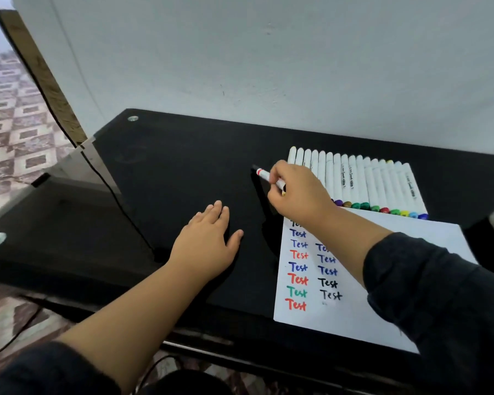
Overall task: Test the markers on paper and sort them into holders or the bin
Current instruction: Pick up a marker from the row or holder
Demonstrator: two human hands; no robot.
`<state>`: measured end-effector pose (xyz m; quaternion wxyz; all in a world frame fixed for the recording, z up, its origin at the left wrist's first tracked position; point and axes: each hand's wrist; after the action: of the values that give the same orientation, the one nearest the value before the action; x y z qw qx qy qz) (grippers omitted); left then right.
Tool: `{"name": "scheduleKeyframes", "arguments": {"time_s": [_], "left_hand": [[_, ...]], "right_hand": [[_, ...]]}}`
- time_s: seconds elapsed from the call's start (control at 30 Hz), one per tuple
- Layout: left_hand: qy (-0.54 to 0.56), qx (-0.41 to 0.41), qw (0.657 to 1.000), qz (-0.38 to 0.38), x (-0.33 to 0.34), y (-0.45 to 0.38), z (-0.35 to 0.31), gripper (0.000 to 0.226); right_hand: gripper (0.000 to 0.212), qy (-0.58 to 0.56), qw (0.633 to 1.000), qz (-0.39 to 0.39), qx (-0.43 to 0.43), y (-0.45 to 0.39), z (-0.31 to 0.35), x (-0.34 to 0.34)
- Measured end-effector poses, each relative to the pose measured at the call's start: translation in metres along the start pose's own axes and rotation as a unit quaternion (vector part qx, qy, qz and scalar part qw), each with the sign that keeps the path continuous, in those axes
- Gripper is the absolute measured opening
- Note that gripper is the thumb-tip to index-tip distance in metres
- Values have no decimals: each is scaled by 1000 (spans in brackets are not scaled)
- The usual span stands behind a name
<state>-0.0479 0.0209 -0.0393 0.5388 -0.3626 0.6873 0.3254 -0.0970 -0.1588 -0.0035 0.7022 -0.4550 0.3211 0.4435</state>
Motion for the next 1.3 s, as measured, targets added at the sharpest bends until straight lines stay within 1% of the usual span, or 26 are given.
{"name": "scheduleKeyframes", "arguments": {"time_s": [0.07, 0.17, 0.27, 0.37, 0.47, 0.53, 0.67, 0.7, 0.77, 0.9, 1.0, 1.1, 1.17, 1.23, 1.27, 1.3], "left_hand": [[-10, 3, 1000, 1, -4, 2, -1, 63], [-17, 15, 1000, 3, -12, 8, -7, 63], [32, 4, 999, 8, -20, 21, -19, 65], [75, 11, 997, -1, -22, 42, -32, 66], [117, 13, 993, -26, -22, 60, -36, 58], [140, 16, 989, -36, -24, 71, -38, 50], [149, 28, 988, 4, -26, 92, -50, 40], [155, 30, 988, 7, -26, 97, -53, 39], [157, 38, 987, 3, -25, 106, -57, 37], [137, 58, 989, -5, -22, 118, -64, 36], [123, 68, 990, -22, -18, 128, -66, 38], [116, 68, 991, -21, -15, 131, -65, 37], [108, 66, 992, -23, -14, 129, -65, 35], [108, 58, 992, -14, -15, 129, -66, 35], [112, 57, 992, -5, -16, 130, -67, 35], [120, 57, 991, 8, -17, 132, -69, 35]], "right_hand": [[9, -75, 996, -11, 36, 15, 7, -11], [12, -195, 976, -31, 96, 38, 18, -28], [15, -257, 956, -65, 127, 56, 27, -42], [22, -316, 931, -101, 153, 72, 36, -54], [29, -374, 903, -113, 178, 89, 44, -65], [28, -415, 878, -128, 201, 101, 47, -70], [14, -502, 792, -195, 287, 128, 53, -68], [12, -506, 780, -202, 308, 134, 56, -66], [15, -489, 780, -199, 335, 144, 63, -62], [14, -452, 803, -180, 343, 154, 73, -56], [25, -441, 802, -197, 353, 158, 75, -52], [26, -437, 795, -196, 373, 159, 79, -48], [21, -435, 792, -194, 382, 159, 79, -44], [5, -434, 787, -202, 389, 159, 78, -43], [10, -436, 786, -209, 385, 159, 77, -43], [20, -435, 786, -215, 383, 160, 77, -43]]}}
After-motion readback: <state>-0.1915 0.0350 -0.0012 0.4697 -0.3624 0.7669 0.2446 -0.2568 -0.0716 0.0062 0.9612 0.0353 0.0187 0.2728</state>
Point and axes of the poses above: each hand's wrist, its own y-axis away from the middle knuckle, its own x-axis out of the palm, z = x × y, and after that the axes turned 11 degrees about -x, right-handed
